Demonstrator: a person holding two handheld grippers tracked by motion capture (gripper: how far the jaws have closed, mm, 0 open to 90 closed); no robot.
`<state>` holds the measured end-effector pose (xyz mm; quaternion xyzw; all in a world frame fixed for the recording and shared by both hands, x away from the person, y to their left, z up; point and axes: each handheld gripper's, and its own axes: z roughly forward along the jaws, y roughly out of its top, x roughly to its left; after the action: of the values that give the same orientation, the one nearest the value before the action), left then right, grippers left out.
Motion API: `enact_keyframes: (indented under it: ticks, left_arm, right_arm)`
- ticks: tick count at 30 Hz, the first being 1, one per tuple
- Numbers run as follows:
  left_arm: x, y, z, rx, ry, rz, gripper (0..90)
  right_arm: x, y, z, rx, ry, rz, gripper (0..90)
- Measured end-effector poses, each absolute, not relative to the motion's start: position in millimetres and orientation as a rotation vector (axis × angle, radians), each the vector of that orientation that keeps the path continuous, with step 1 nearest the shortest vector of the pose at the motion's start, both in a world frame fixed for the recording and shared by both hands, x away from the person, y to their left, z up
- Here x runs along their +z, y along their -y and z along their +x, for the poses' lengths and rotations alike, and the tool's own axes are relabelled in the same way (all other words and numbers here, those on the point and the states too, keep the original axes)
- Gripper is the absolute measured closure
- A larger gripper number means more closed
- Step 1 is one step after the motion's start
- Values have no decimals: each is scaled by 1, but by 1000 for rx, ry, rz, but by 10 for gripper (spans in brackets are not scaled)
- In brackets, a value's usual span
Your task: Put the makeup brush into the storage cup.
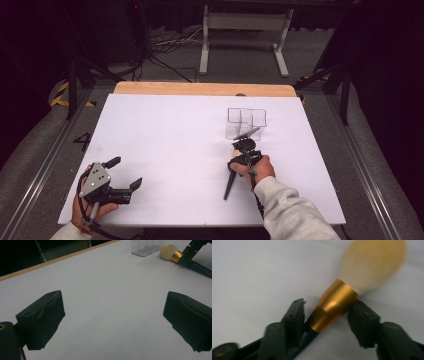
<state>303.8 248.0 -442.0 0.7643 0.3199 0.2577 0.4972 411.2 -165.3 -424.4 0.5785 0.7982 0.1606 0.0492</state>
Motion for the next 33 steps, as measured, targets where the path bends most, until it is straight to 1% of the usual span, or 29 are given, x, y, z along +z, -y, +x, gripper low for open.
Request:
enact_keyframes:
  ticks: [1,2,3,4,7,10,13,23,33]
  left_arm:
    - [-442,-248,304,624,-775,1851,43]
    - [-442,-248,304,628,-773,1856,43]
    - [-442,-248,303,627,-770,1856,43]
    - [-442,-248,303,627,-769,1855,43]
    - [-442,-249,304,622,-772,1857,44]
    - [-442,-249,304,610,-761,1852,44]
    - [-442,-249,304,607,-758,1855,44]
    - [-443,-250,304,608,-759,1854,45]
    - [-443,-251,305,609,-773,1844,45]
  right_arm:
    - [-424,166,412,475,-2437,1741,603]
    - [-424,166,412,475,-2437,1741,603]
    - [-424,166,412,448,-2446,1701,671]
    - [-424,167,412,434,-2460,1665,690]
    - [-424,171,413,461,-2510,1629,695]
    - [-424,167,411,424,-2545,1511,697]
    - [-424,169,411,442,-2558,1492,698]
    - [-429,192,399,722,-2507,1444,699]
    - [-409,219,385,988,-2353,1369,699]
